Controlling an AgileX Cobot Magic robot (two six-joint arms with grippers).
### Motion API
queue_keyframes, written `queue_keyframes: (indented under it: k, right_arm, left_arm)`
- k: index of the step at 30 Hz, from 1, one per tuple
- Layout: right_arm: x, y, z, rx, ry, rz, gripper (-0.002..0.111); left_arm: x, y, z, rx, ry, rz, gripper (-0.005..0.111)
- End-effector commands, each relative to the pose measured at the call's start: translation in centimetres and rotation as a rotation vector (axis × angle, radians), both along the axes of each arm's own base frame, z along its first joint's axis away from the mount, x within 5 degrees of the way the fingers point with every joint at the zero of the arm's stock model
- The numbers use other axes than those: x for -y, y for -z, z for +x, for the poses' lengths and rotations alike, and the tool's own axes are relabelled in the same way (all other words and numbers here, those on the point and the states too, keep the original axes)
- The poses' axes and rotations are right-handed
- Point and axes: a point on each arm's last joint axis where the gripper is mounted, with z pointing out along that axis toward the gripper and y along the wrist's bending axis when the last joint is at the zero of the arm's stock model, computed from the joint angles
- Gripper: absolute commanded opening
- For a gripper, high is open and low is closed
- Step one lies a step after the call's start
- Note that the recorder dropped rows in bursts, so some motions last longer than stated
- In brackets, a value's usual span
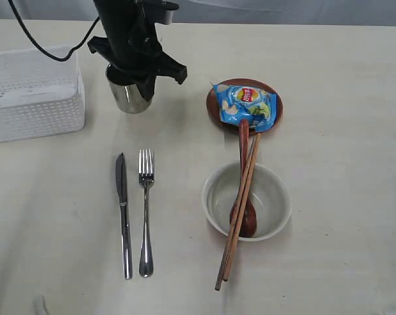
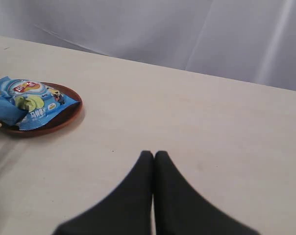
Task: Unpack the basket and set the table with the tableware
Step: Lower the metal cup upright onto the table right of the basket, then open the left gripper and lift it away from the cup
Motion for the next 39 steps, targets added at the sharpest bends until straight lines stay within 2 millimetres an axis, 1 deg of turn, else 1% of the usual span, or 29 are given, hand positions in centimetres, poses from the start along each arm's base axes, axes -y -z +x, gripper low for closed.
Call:
queue_keyframes:
  k: [1,4,7,13,15,18,22,24,26,27,29,31,37,39]
  right_arm:
    - [0.0,0.0,0.0,0.007,0.003,0.001,0.000]
    - [0.0,0.0,0.0,0.007,0.003,0.001,0.000]
    - [0.0,0.0,0.0,0.007,0.003,0.001,0.000]
    - [0.0,0.0,0.0,0.007,0.003,0.001,0.000]
    - [0.0,0.0,0.0,0.007,0.003,0.001,0.000]
    - [0.0,0.0,0.0,0.007,0.003,0.001,0.000]
    - [0.0,0.0,0.0,0.007,0.003,0.001,0.000]
    - [0.0,0.0,0.0,0.007,0.003,0.001,0.000]
    - [0.0,0.0,0.0,0.007,0.003,0.001,0.000]
    - [0.0,0.0,0.0,0.007,0.003,0.001,0.000]
    - [0.0,0.0,0.0,0.007,0.003,0.001,0.000]
    - [0.0,0.0,0.0,0.007,0.003,0.001,0.000]
    - [0.0,0.0,0.0,0.007,0.003,0.001,0.000]
    - [0.0,0.0,0.0,0.007,0.003,0.001,0.000]
  left_arm:
    - [0.3,1.2,0.5,-0.052,0.022,0.034,0.000]
    - [0.8,1.5,1.0,-0.029,0.013,0.002,0.000]
    - [1.1,1.5,1.0,-0.040,0.004,-0.033,0.000]
    - [1.2,2.3,1.3,-0.042,0.002,-0.031,0.000]
    - [1.3,2.4,1.4,-0.033,0.001,-0.035,0.004]
    - [1.3,2.4,1.5,-0.019,0.000,-0.040,0.021]
    - [1.2,2.4,1.6,-0.009,0.006,-0.023,0.056]
    - [1.0,2.4,1.7,0.000,0.011,-0.006,0.070]
    - [1.0,2.4,1.7,0.002,0.010,-0.003,0.078]
    - [1.0,2.3,1.7,0.005,0.011,-0.002,0.079]
    - [1.0,1.9,1.7,0.018,0.011,-0.009,0.080]
    - [1.0,1.0,1.7,0.045,0.010,-0.024,0.080]
    - [0.7,-2.9,1.2,0.139,0.010,-0.077,0.079]
    - [0.5,-4.5,0.8,0.167,0.013,-0.091,0.077]
